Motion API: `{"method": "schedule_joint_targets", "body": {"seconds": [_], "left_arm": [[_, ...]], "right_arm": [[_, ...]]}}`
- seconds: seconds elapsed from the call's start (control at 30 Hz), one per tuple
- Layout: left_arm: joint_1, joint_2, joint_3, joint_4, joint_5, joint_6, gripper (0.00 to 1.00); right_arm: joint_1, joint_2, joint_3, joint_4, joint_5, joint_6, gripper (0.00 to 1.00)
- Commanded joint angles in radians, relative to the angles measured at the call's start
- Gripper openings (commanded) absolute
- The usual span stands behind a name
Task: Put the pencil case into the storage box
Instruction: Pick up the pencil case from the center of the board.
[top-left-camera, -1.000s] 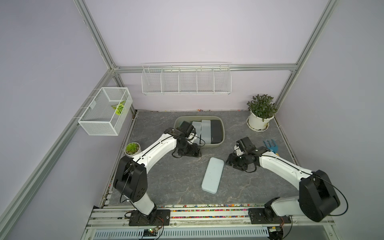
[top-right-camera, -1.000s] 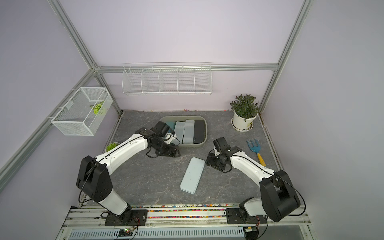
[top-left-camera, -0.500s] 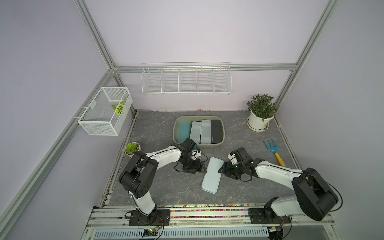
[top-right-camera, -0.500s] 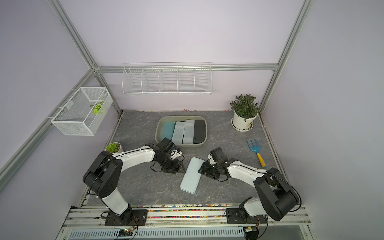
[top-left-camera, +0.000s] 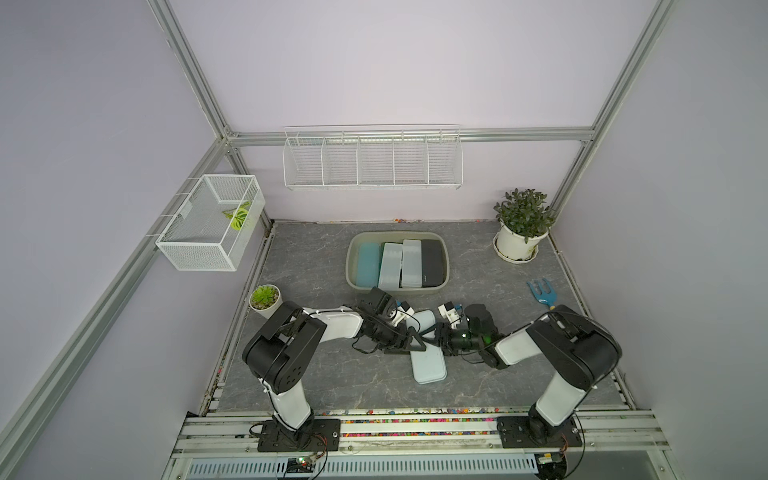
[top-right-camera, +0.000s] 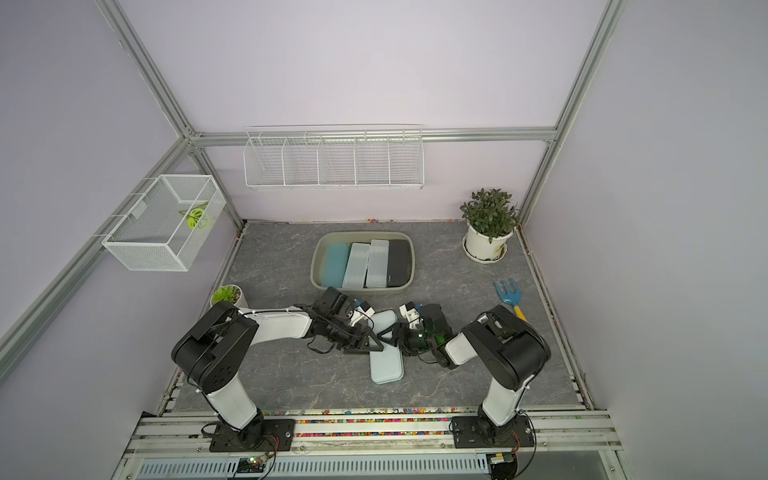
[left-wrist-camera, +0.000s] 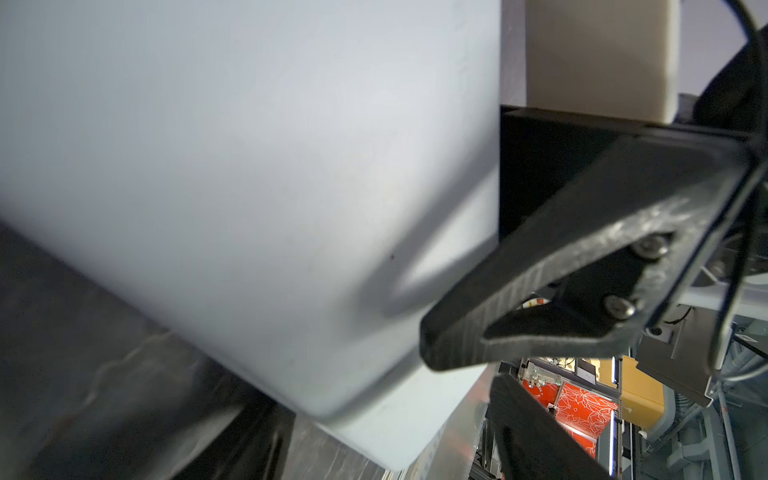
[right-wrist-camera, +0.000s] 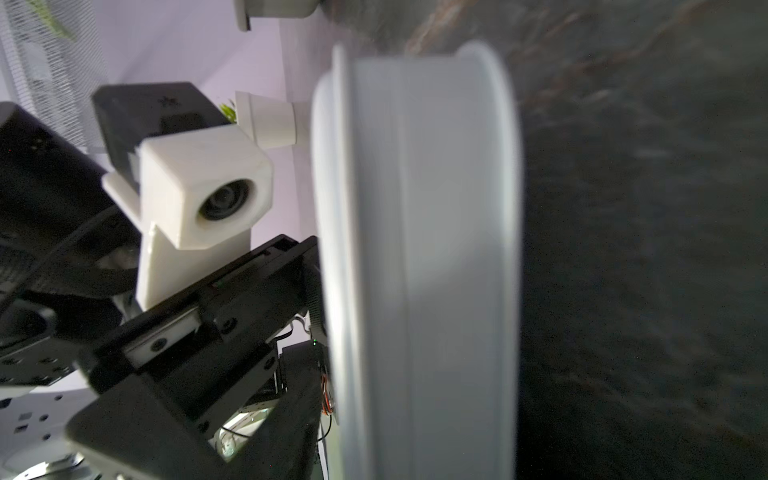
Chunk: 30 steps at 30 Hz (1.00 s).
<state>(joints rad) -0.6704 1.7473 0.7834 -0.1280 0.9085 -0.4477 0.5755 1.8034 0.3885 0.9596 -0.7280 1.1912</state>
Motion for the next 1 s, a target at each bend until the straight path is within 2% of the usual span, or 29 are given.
{"method": "schedule_joint_targets", "body": {"seconds": [0.0, 0.13, 0.23, 0.37, 0.5, 0.63, 0.77, 0.97], "left_arm": [[-0.014, -0.01, -0.054, -0.027, -0.093, -0.017, 0.77], [-0.011, -0.072, -0.058, -0.069, -0.128, -0.011, 0.77], [-0.006, -0.122, -0.055, -0.127, -0.163, 0.003, 0.78], [0.017, -0.205, -0.058, -0.219, -0.211, 0.028, 0.79], [0.089, -0.319, -0.065, -0.319, -0.255, 0.042, 0.79], [0.174, -0.458, -0.048, -0.412, -0.304, 0.058, 0.8], [0.222, -0.53, 0.015, -0.497, -0.384, 0.051, 0.8], [0.32, -0.639, 0.083, -0.539, -0.445, 0.009, 0.8]], "right_arm": [[0.027, 0.11, -0.049, 0.135, 0.005, 0.123, 0.5], [0.029, 0.111, -0.062, 0.168, 0.011, 0.143, 0.44], [0.029, 0.037, -0.048, 0.032, 0.025, 0.1, 0.43], [0.029, -0.117, 0.037, -0.328, 0.032, -0.046, 0.43], [0.03, -0.272, 0.185, -0.808, 0.085, -0.257, 0.42], [0.03, -0.357, 0.314, -1.113, 0.137, -0.389, 0.27], [0.03, -0.366, 0.401, -1.202, 0.117, -0.403, 0.16], [0.03, -0.281, 0.646, -1.256, 0.08, -0.42, 0.17]]}}
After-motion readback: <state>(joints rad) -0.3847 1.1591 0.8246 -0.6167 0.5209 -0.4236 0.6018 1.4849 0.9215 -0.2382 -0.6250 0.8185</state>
